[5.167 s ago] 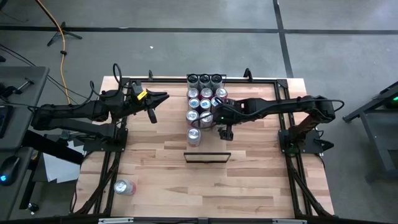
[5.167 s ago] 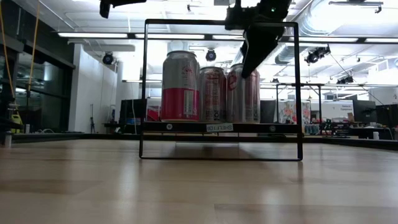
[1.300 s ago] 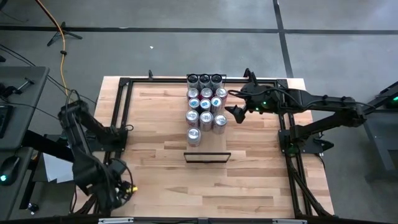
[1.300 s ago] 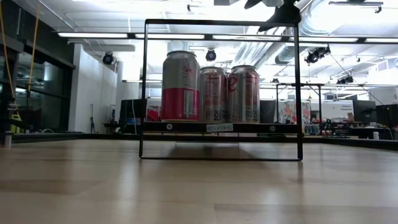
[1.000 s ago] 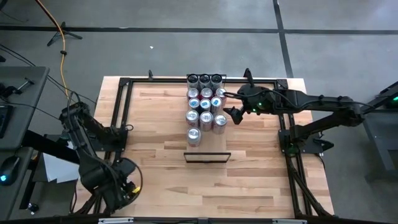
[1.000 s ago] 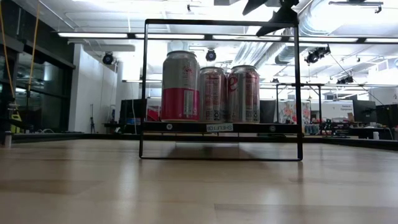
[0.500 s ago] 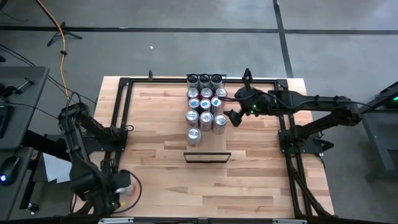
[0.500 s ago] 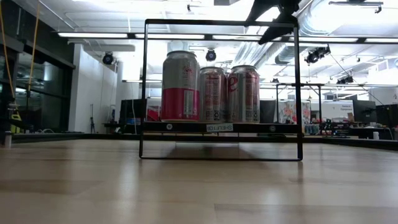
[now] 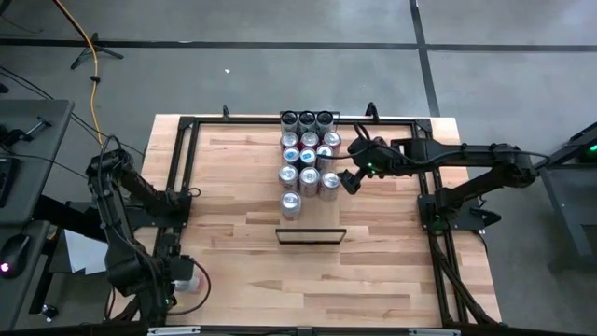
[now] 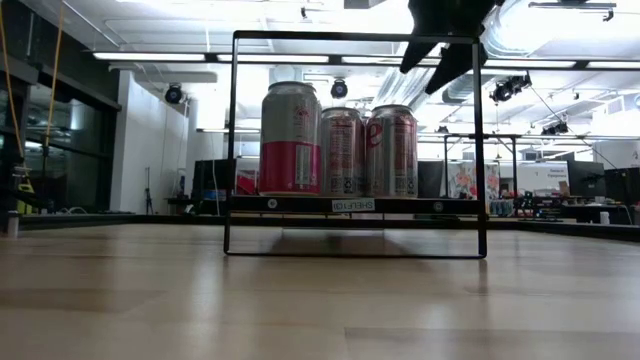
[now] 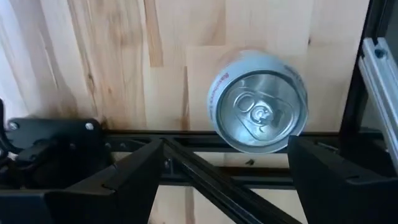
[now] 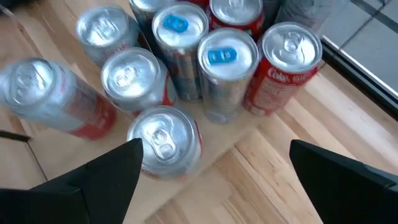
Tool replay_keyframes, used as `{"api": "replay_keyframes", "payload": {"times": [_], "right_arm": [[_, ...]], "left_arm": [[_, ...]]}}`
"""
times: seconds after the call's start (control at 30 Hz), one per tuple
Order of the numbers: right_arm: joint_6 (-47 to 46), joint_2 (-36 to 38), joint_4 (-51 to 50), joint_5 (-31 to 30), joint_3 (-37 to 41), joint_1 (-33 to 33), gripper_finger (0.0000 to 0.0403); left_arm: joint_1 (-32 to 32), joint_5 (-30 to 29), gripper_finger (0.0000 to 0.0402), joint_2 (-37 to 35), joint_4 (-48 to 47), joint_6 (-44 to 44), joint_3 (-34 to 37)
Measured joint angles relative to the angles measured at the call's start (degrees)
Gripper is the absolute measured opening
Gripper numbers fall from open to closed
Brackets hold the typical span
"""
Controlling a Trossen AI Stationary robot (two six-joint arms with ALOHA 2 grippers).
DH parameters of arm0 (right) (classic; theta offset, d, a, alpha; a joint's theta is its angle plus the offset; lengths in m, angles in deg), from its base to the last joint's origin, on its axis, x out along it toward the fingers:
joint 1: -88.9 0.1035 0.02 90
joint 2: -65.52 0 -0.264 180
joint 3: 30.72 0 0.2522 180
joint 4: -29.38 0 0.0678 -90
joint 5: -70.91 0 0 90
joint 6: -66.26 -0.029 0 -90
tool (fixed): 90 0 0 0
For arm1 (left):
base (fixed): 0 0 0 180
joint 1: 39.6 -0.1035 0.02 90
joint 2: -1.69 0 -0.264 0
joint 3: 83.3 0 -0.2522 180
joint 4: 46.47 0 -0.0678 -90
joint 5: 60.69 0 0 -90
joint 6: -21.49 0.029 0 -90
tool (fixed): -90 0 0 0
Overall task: Place canned beverage on shelf
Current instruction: Put the pink-white soda can on the shelf aligned with the other pink-white soda can
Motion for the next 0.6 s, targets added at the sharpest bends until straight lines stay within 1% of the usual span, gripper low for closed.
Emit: {"api": "replay_keyframes", "payload": {"times": [0.17,0.27,0.37,0.53,0.6], "right_arm": [[0.0,-0.4,-1.3,0.0,0.0,0.0,0.039],[0.0,-0.5,-2.3,0.0,0.0,0.0,0.039],[0.0,-0.5,-2.5,0.0,0.0,0.0,0.039],[0.1,-0.5,-2.7,-0.2,0.0,0.0,0.039],[0.1,-0.5,-2.9,-0.2,0.0,0.0,0.039]], "left_arm": [[-0.4,-0.4,0.0282,-3.3,5.7,-2.0,2.2],[0.2,-1.6,0.0282,-4.5,6.1,-2.1,2.2],[0.8,-3.9,0.0282,-4.4,6.5,-0.3,2.4],[1.3,-3.3,0.0282,-4.3,12.3,1.2,5.9],[1.3,-3.3,0.0282,-4.2,13.0,1.2,7.1]]}}
